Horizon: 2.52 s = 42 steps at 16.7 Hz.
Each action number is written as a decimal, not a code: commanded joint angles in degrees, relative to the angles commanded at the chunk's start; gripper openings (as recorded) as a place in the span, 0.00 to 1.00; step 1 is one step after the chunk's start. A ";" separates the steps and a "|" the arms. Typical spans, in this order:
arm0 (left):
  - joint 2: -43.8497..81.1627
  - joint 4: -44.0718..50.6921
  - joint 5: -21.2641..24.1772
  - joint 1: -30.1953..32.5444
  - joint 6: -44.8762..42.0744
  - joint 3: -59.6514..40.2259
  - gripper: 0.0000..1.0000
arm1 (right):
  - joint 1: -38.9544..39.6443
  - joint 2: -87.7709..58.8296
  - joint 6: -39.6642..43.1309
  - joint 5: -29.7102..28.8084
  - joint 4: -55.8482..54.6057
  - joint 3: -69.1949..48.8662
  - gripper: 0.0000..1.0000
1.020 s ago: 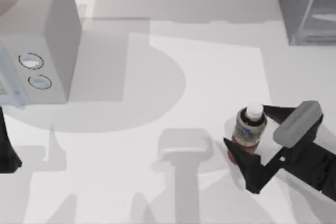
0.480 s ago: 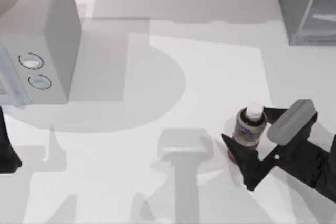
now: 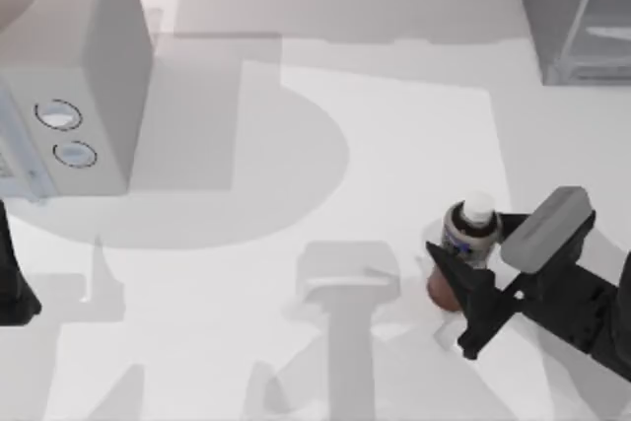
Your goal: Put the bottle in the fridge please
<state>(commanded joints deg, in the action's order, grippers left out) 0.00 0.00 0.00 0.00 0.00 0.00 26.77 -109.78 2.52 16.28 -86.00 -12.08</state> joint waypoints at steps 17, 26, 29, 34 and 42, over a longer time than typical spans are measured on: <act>0.00 0.00 0.00 0.00 0.00 0.00 1.00 | -11.59 12.17 2.88 11.25 12.96 0.93 0.01; 0.00 0.00 0.00 0.00 0.00 0.00 1.00 | -28.74 30.85 7.89 28.41 32.62 2.13 0.01; 0.00 0.00 0.00 0.00 0.00 0.00 1.00 | -28.50 30.60 7.74 28.28 32.55 1.93 0.01; 0.00 0.00 0.00 0.00 0.00 0.00 1.00 | -27.99 36.75 7.03 25.47 36.38 2.63 0.01; 0.00 0.00 0.00 0.00 0.00 0.00 1.00 | -27.64 69.13 2.90 7.50 57.74 6.85 0.01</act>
<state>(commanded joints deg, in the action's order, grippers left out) 0.00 0.00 0.00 0.00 0.00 0.00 -0.87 -40.65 5.41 23.77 -28.26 -5.23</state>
